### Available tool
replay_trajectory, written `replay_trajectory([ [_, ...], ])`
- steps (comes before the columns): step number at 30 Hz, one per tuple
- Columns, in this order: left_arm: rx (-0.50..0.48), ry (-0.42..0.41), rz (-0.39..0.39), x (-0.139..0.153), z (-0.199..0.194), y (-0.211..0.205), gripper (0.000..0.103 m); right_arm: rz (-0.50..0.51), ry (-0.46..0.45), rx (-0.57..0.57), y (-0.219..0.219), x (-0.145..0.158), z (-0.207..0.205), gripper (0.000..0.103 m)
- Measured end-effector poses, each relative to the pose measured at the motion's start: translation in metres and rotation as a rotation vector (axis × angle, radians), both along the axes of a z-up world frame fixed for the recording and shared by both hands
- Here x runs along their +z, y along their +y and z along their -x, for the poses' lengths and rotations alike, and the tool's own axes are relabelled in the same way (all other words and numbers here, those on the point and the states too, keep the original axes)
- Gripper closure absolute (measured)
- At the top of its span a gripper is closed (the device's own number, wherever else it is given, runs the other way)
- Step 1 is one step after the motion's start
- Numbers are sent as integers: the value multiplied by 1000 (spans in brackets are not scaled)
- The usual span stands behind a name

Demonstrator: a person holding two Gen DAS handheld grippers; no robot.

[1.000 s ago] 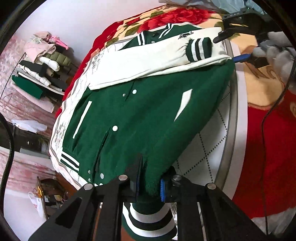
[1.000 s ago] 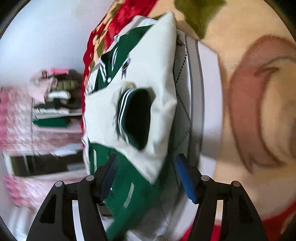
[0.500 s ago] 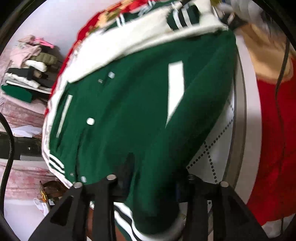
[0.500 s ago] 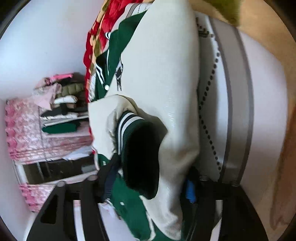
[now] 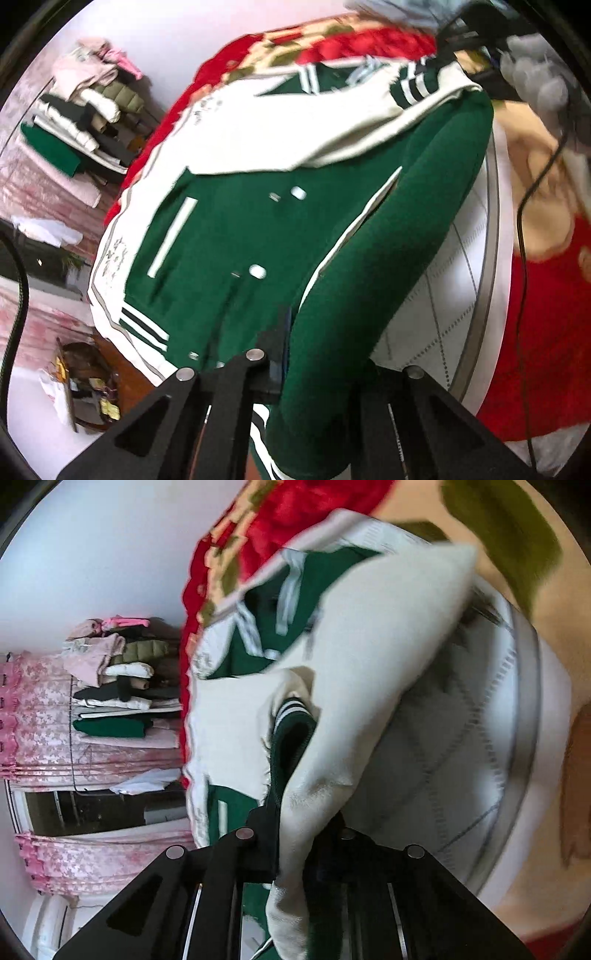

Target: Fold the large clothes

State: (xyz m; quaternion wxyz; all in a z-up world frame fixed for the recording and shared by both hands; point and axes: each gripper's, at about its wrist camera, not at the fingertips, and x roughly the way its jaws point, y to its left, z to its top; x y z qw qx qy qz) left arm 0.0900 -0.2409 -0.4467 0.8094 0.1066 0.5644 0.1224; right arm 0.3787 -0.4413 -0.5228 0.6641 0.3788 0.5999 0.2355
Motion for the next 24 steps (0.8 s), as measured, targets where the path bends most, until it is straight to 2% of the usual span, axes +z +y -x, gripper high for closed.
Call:
replay_trajectory([
  [4, 59, -52, 97, 35, -12, 59, 98, 30, -52, 9, 44, 54, -13, 90],
  [8, 100, -84, 178, 51, -29, 125, 98, 103, -94, 27, 111, 92, -38, 90],
  [10, 123, -86, 208, 51, -36, 156, 98, 139, -102, 37, 144, 102, -49, 90],
  [13, 172, -60, 271, 40, -49, 210, 98, 206, -103, 76, 220, 107, -70, 90],
  [16, 226, -7, 319, 14, -62, 265, 97, 279, -97, 139, 300, 93, -89, 90],
  [19, 298, 39, 341, -19, -65, 312, 91, 359, -56, 224, 377, 55, -105, 90],
  [20, 331, 65, 365, -35, -65, 329, 90, 379, -36, 253, 395, 42, -109, 87],
  [21, 351, 82, 391, -43, -64, 339, 88, 384, -5, 282, 414, 26, -113, 79],
  [22, 389, 98, 427, -55, -61, 353, 81, 373, 15, 299, 427, 15, -115, 74],
  [23, 418, 105, 445, -62, -57, 364, 71, 357, 23, 297, 434, 9, -115, 65],
  [24, 433, 105, 448, -63, -54, 371, 67, 326, 23, 292, 428, 3, -108, 57],
])
